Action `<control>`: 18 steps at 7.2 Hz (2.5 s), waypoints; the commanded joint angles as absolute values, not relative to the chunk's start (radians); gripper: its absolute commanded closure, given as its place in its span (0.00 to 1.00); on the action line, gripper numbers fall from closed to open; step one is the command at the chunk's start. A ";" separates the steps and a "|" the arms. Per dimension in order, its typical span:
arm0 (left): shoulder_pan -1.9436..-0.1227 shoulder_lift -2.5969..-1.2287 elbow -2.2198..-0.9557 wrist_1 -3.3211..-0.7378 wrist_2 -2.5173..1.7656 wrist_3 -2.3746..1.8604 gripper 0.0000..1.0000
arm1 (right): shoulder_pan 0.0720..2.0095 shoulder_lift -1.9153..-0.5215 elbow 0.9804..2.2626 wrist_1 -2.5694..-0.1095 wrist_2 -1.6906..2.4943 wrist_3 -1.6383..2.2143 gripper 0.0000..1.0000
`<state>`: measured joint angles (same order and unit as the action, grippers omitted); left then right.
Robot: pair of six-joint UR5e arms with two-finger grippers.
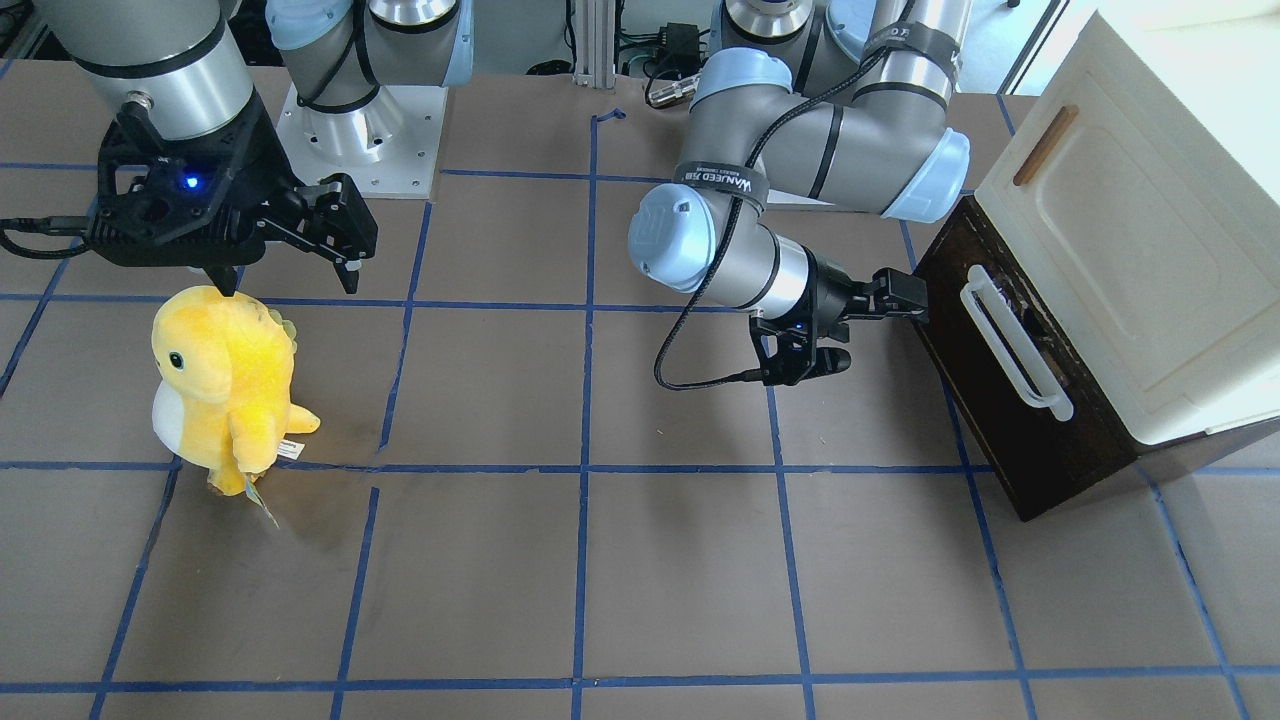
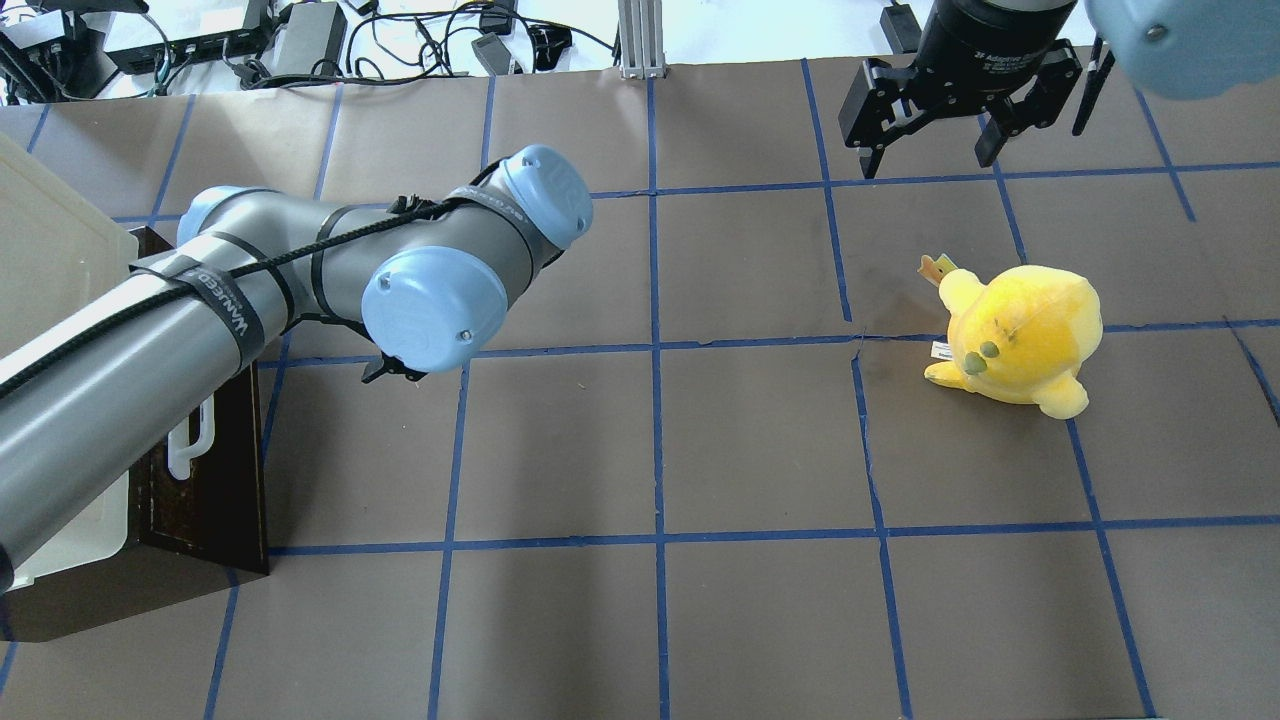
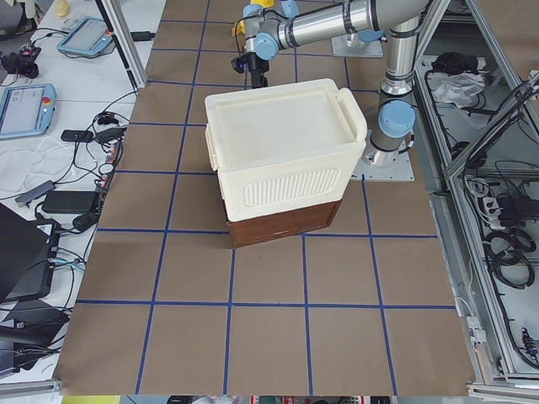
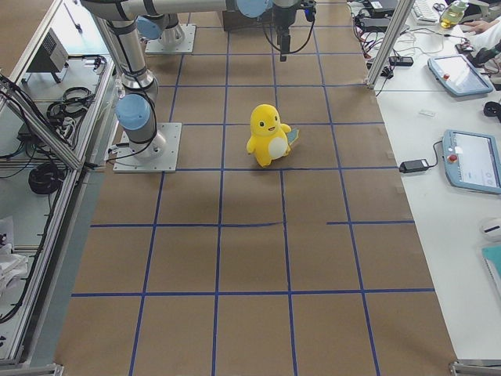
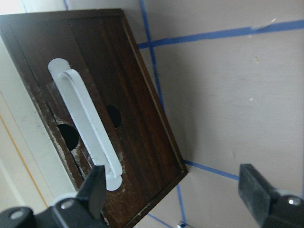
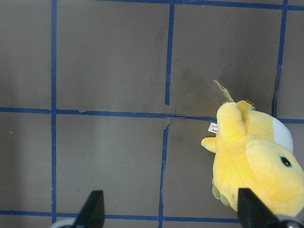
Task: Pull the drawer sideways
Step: 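Move the left gripper down to the white drawer handle, then close the left gripper around the white drawer handle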
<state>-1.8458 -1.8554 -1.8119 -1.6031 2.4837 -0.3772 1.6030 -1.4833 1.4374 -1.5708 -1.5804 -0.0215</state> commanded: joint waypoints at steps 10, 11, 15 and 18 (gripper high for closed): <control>-1.684 -2.006 -1.884 -1.804 2.893 -0.630 0.00 | 1.603 -1.483 1.437 -1.571 -1.580 -0.023 0.00; -1.684 -2.011 -1.884 -1.802 2.895 -0.634 0.03 | 1.603 -1.483 1.437 -1.571 -1.580 -0.021 0.00; -1.671 -2.025 -1.885 -1.804 2.895 -0.649 0.30 | 1.603 -1.483 1.437 -1.571 -1.582 -0.021 0.00; -1.664 -2.020 -1.887 -1.805 2.892 -0.745 0.26 | 1.603 -1.483 1.437 -1.571 -1.580 -0.021 0.00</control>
<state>-1.6660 -2.0215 -1.8894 -1.8053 2.8923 -0.7102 1.6030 -1.4833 1.4374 -1.5708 -1.5805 -0.0219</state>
